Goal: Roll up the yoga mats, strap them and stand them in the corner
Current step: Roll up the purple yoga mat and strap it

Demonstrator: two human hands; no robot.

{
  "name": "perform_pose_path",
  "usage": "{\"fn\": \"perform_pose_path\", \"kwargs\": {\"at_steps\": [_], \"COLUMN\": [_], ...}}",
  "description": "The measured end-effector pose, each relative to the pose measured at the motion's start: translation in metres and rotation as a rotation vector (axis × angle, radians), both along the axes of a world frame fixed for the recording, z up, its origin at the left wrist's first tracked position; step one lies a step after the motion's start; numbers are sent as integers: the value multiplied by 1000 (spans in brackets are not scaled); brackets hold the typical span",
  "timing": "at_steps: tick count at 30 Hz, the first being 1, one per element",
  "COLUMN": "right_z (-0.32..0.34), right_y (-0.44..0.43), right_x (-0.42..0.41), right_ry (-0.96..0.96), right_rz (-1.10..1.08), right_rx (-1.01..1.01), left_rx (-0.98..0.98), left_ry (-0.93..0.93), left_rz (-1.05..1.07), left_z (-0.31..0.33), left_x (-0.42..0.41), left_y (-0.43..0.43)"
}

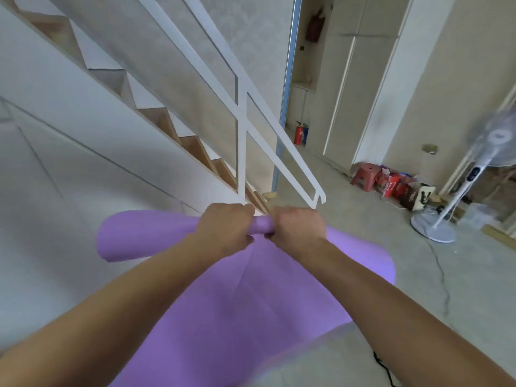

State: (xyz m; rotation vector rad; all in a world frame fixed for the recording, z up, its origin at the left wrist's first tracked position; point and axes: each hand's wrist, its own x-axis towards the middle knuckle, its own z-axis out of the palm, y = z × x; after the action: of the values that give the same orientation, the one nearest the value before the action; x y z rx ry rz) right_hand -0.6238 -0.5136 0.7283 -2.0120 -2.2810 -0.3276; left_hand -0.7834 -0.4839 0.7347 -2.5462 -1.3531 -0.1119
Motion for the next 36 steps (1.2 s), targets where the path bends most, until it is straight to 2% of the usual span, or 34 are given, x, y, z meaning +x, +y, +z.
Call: {"fn": "perform_pose_path", "kwargs": {"at_steps": [4, 6, 8, 10, 11, 13, 14, 17, 19, 21, 24, 28, 30, 31, 33, 36], "right_z": [-20, -32, -52, -66, -68, -69, -68, -67, -64, -62, -61, -69, -71, -71, -71, -67], "right_y": [-37, -51, -62, -72, -75, -77, -76, -67, -60, -55, -55, -60, -61, -60, -55, -46], "right_x": [-20, -26, -31, -39, -44, -49, -51, -55, -55, -49, -36, -23, -17, -14, -4, 8], "right_ry": [18, 18, -24, -35, 12, 103, 112, 179, 222, 263, 264, 77, 114, 155, 212, 287], "right_rz": [-56, -72, -71, -97, -109, -126, -144, -182, -188, -147, -71, 15, 31, 42, 57, 52], "right_rx": [-253, -235, -105, -29, -67, -196, -264, -348, -410, -438, -384, -209, -219, -267, -394, -580], "left_rx": [-437, -654, -852, -991, -1023, -965, -852, -298, -111, -115, -277, -696, -882, -899, -746, -323], "left_ry": [54, -53, -166, -145, -101, -3, 64, 189, 179, 151, 113, -8, -19, -4, 52, 182], "left_rz": [-10, 47, 101, 101, 84, 37, 4, -125, -151, -125, -24, 74, 89, 87, 68, 20], "left_z": [-22, -31, -38, -42, -42, -41, -41, -51, -62, -65, -58, -44, -40, -39, -41, -55], "left_x": [-12, -16, -20, -26, -30, -35, -37, -40, -37, -34, -27, -15, -11, -9, -5, -1], "left_y": [-17, -20, -23, -25, -26, -28, -30, -42, -48, -48, -41, -32, -32, -34, -44, -58]}}
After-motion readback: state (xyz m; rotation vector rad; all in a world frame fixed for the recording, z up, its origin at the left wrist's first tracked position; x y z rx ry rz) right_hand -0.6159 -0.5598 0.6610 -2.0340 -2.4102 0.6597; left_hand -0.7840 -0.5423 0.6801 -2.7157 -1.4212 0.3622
